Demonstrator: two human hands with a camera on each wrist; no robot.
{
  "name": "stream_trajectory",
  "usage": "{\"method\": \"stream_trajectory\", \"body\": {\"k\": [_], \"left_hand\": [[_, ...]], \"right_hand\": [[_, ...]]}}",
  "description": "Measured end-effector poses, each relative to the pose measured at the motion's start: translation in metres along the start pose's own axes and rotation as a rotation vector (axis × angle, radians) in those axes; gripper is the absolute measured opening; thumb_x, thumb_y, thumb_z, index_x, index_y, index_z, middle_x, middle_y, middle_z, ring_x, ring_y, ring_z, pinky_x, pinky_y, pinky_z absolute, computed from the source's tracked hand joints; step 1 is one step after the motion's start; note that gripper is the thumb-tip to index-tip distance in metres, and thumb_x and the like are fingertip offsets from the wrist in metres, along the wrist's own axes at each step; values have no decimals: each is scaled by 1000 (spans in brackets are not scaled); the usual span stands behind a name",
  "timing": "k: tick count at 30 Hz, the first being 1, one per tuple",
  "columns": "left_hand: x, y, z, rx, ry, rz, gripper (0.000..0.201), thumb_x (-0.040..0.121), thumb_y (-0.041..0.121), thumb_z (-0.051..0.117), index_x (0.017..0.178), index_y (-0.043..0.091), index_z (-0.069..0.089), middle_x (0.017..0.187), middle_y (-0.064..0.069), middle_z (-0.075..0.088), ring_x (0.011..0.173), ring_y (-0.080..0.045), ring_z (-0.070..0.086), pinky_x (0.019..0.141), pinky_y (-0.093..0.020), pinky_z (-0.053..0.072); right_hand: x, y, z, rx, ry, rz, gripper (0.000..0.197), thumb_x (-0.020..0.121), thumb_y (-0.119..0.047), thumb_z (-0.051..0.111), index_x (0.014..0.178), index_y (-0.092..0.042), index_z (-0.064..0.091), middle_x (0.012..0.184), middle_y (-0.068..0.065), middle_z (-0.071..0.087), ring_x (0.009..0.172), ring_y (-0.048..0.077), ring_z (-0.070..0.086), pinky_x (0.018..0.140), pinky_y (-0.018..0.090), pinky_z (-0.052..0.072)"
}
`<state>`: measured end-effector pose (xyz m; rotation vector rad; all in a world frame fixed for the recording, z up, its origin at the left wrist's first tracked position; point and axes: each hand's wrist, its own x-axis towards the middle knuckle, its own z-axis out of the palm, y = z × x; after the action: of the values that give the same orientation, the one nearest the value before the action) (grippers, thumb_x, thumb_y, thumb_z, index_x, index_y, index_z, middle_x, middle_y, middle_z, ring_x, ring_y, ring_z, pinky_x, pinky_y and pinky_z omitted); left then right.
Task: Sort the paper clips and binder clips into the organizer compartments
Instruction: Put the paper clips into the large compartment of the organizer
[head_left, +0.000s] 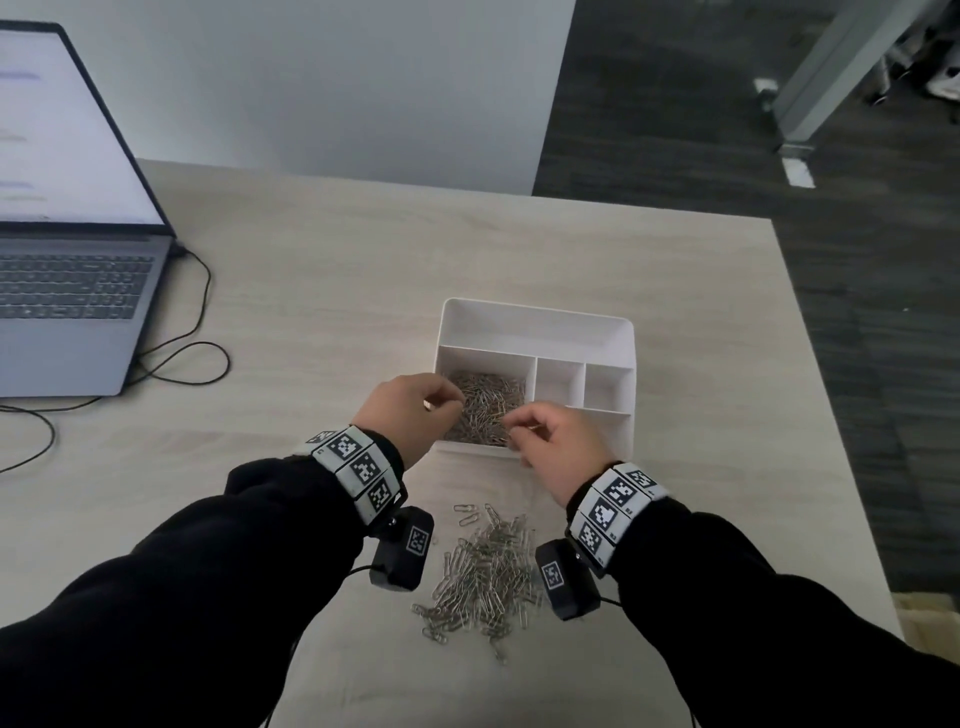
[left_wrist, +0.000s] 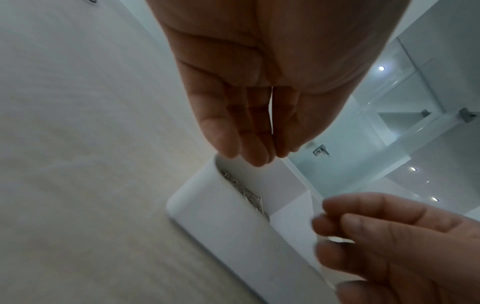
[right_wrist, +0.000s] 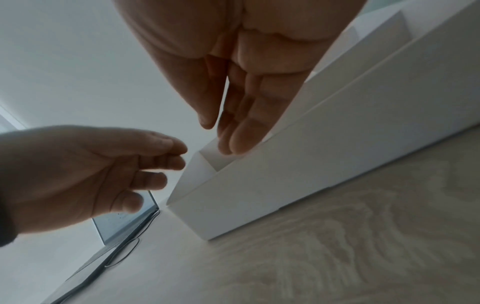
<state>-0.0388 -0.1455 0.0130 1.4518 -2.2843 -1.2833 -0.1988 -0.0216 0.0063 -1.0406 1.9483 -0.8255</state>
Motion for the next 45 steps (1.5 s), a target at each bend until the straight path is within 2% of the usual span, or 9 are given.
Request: {"method": "stream_trajectory", "body": {"k": [3,6,9,12,16,20,29,37,45], "left_hand": [[-23,-13,4,53,-18,-20,10,86,25,63,84,26,72,64,16,62,59,1,55,62,-23,48],[-46,-34,13,138,-78,-58,12,85,24,61,87,31,70,76,12,64,66,-4,56,68,-23,46],[-61,-52,25,289,-185,-69,37,83,22,58,119,28,63,105,4,57,89,-14,57,91,-33,49],[-76,-56,41,452,-289,-47,68,77,33,55,143,26,38,132,-1,40,121,-25,44,104,-37,42],[-94,-56,60,599,-333,26,91,62,59,58,143,34,23,131,2,31,121,-25,37,95,-43,48],[-112,-60,74,695,-389,159,108,51,65,72,141,38,18,130,2,31,117,-25,37,91,-43,52],[-127,-63,88,512,-407,210,67,78,33,62,139,34,35,125,-3,41,106,-31,57,91,-39,50],[-115,-53,91,507,-376,177,31,86,33,58,115,24,56,114,-5,47,91,-31,62,78,-37,50],[-97,-56,79,431,-366,130,23,78,25,58,99,24,66,103,-2,61,96,-24,60,84,-32,49]], "right_hand": [[-20,12,-1,-25,-51,-5,16,91,-18,65,90,-33,68,79,-10,69,68,4,66,69,24,57],[-39,29,5,-241,-183,-20,13,91,-24,65,102,-30,69,90,-15,64,75,-1,60,78,24,54],[-52,47,12,-455,-277,-48,43,86,-43,67,125,-27,61,116,-10,51,98,6,53,99,30,46],[-64,58,21,-544,-303,-45,82,72,-64,71,141,-30,44,128,-5,41,119,13,43,108,30,36],[-78,67,39,-688,-370,-51,106,57,-76,71,146,-39,27,133,-3,32,123,20,38,107,41,41],[-91,76,51,-738,-383,-109,97,61,-65,75,141,-41,27,130,-1,30,118,24,42,101,44,45],[-101,75,60,-641,-382,-146,48,86,-28,59,133,-21,49,117,5,44,94,28,58,85,36,49],[-92,68,57,-512,-327,-19,29,85,-21,59,113,-23,61,109,3,58,103,23,56,93,34,45],[-83,70,37,-402,-264,108,22,82,-15,61,100,-24,70,100,-5,68,91,14,62,85,25,48]]}}
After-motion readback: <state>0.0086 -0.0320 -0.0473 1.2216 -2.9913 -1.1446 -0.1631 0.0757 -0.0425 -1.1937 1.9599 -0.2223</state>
